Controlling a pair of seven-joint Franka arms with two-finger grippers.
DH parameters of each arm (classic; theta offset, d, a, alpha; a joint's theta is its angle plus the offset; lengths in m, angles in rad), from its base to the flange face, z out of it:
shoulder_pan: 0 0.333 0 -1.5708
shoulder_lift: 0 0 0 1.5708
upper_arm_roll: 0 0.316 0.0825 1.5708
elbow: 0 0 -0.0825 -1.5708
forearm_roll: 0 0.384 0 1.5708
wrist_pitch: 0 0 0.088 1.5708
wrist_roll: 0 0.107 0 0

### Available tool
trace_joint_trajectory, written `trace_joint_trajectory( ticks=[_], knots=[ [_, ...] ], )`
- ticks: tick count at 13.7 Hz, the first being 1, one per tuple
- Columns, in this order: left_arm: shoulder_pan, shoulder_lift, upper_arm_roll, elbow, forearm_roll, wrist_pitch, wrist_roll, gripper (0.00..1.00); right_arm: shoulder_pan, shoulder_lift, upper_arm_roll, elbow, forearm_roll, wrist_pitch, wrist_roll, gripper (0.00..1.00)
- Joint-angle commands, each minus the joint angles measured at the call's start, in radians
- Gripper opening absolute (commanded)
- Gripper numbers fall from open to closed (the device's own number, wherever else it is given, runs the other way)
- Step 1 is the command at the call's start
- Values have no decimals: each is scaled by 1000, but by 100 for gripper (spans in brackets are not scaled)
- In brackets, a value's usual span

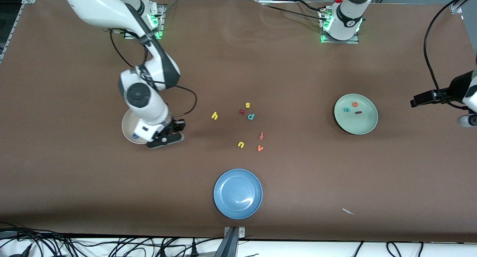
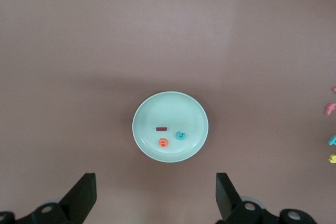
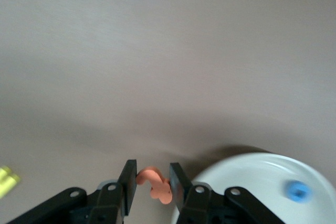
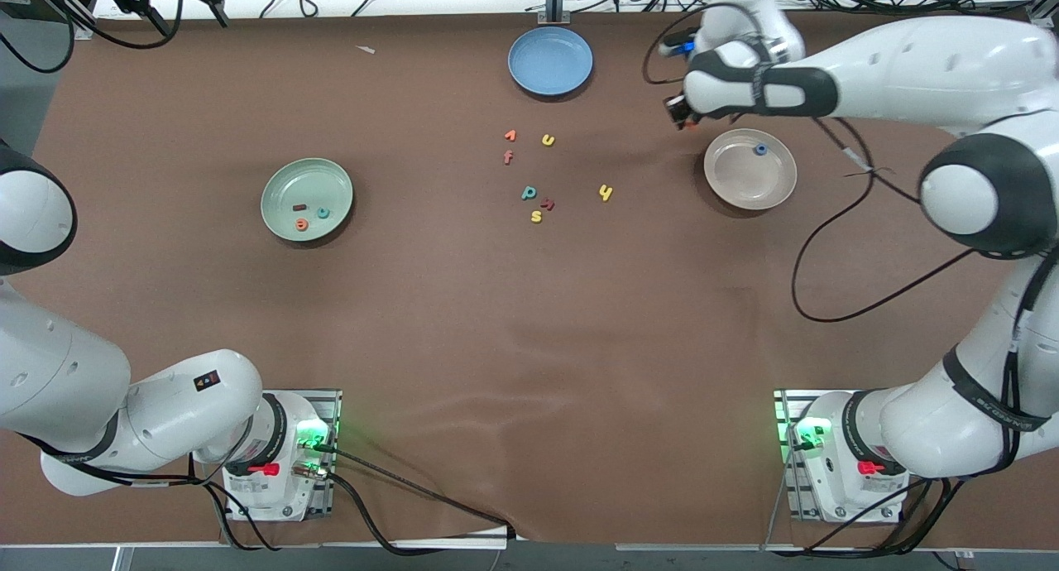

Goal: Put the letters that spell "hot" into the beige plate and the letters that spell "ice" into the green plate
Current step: 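Grasp the orange f with the right gripper while the left arm withdraws, then lower the orange f onto the beige plate and open the right gripper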

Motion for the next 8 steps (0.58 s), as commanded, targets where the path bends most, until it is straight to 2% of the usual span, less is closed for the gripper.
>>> trace_joint_trajectory(
  ticks=[1,3,4,5,6,7,8],
  knots=[
    [-5,3,-14,44,-19,-27,-8,100,-91,-96,21,-148,-10,12,-116,20],
    [-5,3,-22,45,-20,-27,-23,100,-135,-117,21,-213,-10,32,-160,24],
    [-7,3,-25,45,-20,-27,-30,100,-137,-118,21,-236,-9,49,-159,41],
    [-21,3,-22,45,-19,-27,-36,100,-143,-110,19,-251,-7,79,-156,75],
    [-72,3,1,45,-16,-27,-34,100,-149,-102,19,-258,-6,98,-151,100],
    [-137,0,74,45,-17,-27,-34,100,-149,-102,21,-255,-3,95,-145,100],
    [-230,-16,178,45,-20,-27,-30,100,-145,-107,21,-250,1,94,-144,100]
  ],
)
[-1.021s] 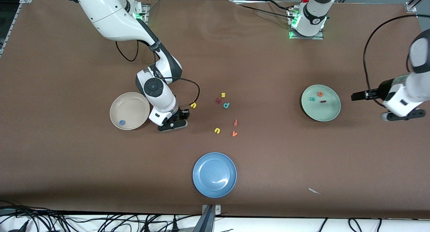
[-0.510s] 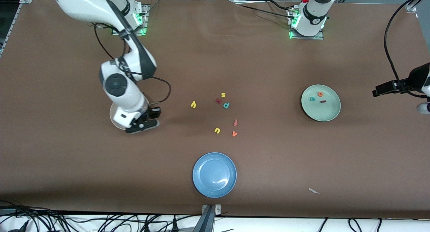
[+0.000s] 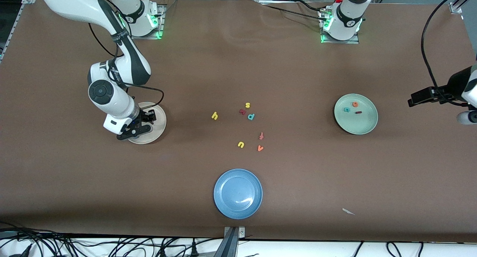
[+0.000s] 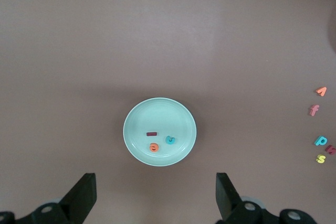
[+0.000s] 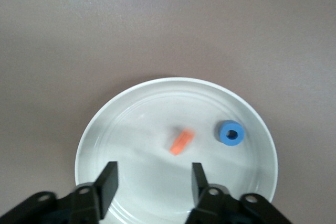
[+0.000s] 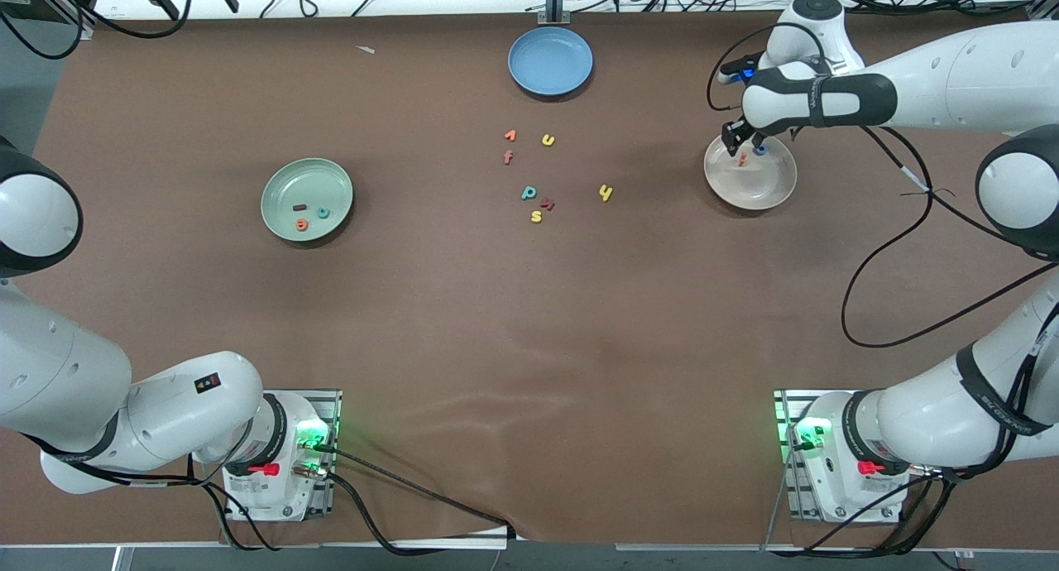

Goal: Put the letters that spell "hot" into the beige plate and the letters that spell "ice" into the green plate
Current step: 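Lower the orange f onto the beige plate and open the right gripper, then reach and grasp the yellow 4 with the right gripper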

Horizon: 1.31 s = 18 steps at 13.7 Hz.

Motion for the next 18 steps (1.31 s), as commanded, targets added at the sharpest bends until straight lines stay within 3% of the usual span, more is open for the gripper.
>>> trace_joint_trajectory(
  ticks=[1,4,10,18],
  knots=[
    [-199,-35,222,19,-23,-18,0,100,2,-33,18,-15,11,11,40,100],
    [-216,-49,253,11,-61,-11,8,99,143,-15,15,53,19,11,270,100],
    [-212,-44,252,6,-63,-18,4,100,360,166,15,228,13,46,649,100],
    [-227,-34,246,16,-74,-14,5,100,447,272,6,229,2,198,789,99]
  ],
)
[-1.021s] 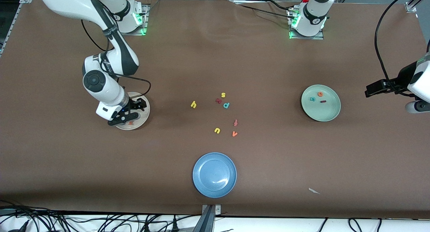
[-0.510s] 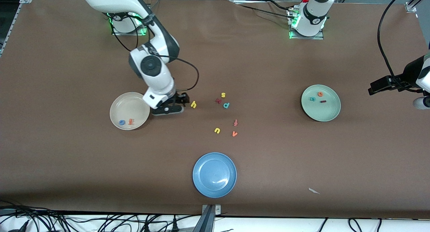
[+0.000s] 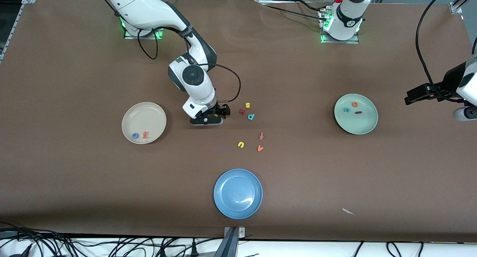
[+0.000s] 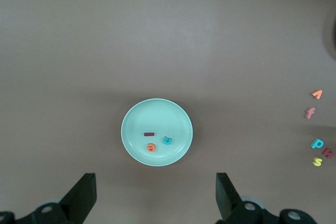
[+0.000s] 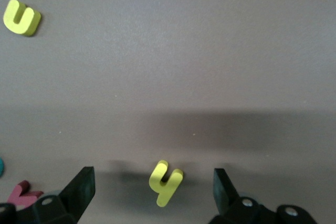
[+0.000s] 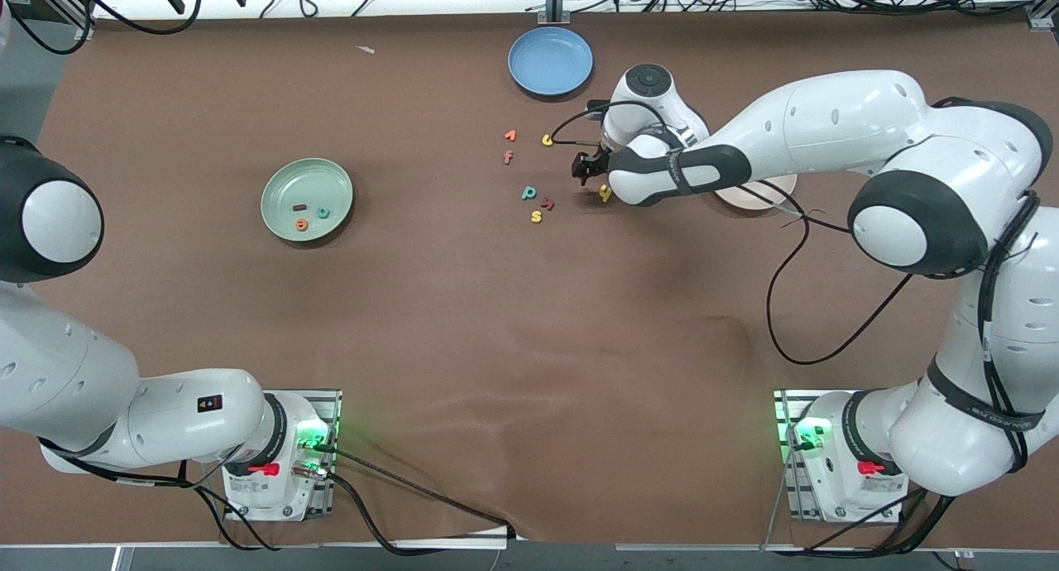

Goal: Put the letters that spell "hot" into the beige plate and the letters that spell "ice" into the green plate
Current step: 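Reach and grasp the yellow 4 with the right gripper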

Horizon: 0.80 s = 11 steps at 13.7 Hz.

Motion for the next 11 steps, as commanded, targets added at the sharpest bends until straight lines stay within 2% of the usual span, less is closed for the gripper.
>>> trace_joint_trajectory(
  ticks=[1,4,7,9,11],
  knots=[
    [-6,1,9,8,-26,-10,5,100,24,34,-16,24,-8,22,24,95],
    [-3,1,7,9,-17,-7,11,100,24,48,-16,12,-51,33,24,76],
    [5,1,10,3,-9,-7,104,100,24,51,-21,9,-65,33,24,52],
    [5,3,10,5,-9,-7,95,100,22,53,-21,9,-99,33,22,35],
    [8,4,10,3,-9,-7,95,100,22,53,-21,4,-101,33,22,23]
  ],
)
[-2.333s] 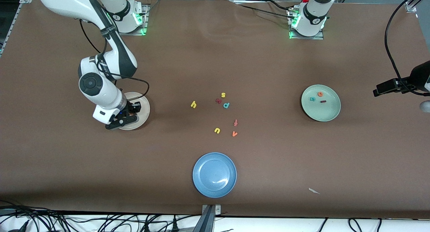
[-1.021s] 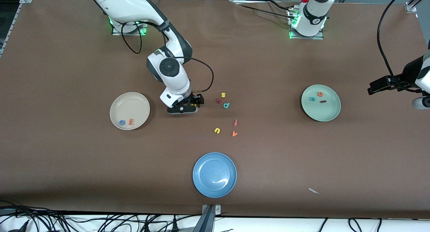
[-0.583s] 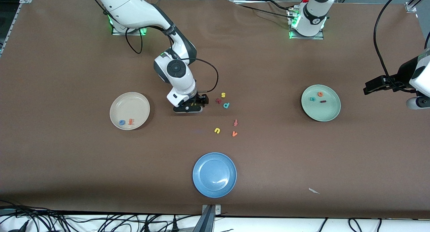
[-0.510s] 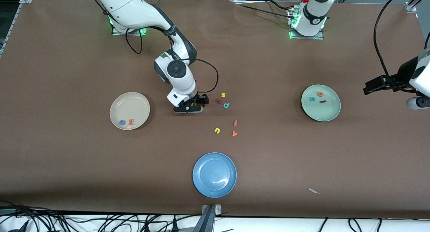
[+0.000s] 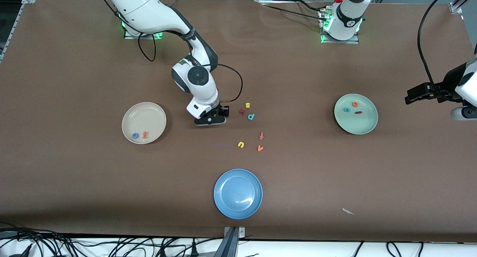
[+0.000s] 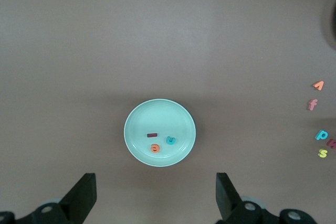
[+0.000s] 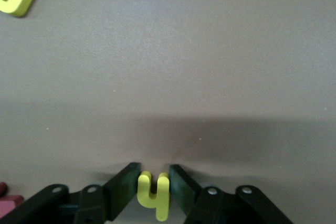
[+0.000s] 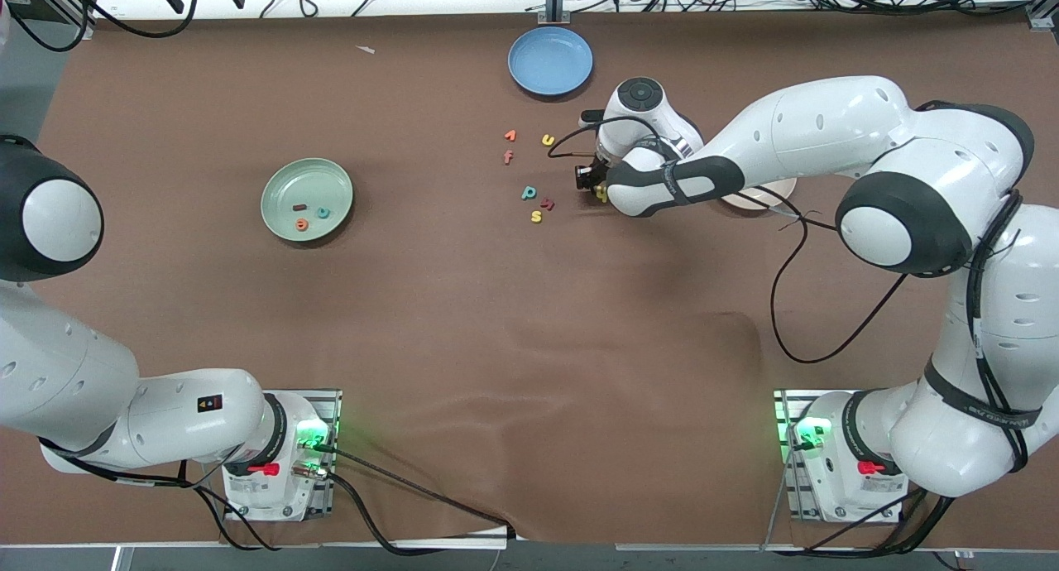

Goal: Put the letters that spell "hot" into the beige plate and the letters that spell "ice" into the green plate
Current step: 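Carry the yellow 4 to the beige plate and release it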

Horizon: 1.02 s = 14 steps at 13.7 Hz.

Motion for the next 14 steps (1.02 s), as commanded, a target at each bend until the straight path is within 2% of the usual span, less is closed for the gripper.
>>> trace_joint_trajectory(
  ticks=[1,2,3,5,6,10,14],
  knots=[
    [4,3,5,4,-9,-7,30,100,11,23,-15,-1,-30,7,19,16],
    [0,3,5,1,-11,-7,30,100,11,23,-15,-1,-30,7,17,15],
    [-3,3,5,0,-9,-7,28,100,9,17,-15,-1,-30,4,13,8],
    [0,1,3,-3,-21,-8,39,100,-17,-30,-12,-9,-33,-24,-13,8],
    [0,1,3,-2,-24,-7,39,100,-50,-69,-3,-15,-37,-86,-36,8],
    [6,3,5,-3,-18,-7,41,100,-269,-222,119,-38,-37,-312,-256,8],
    [6,3,5,-7,-11,-8,38,100,-441,-327,147,-78,-31,-401,-528,11]
  ],
)
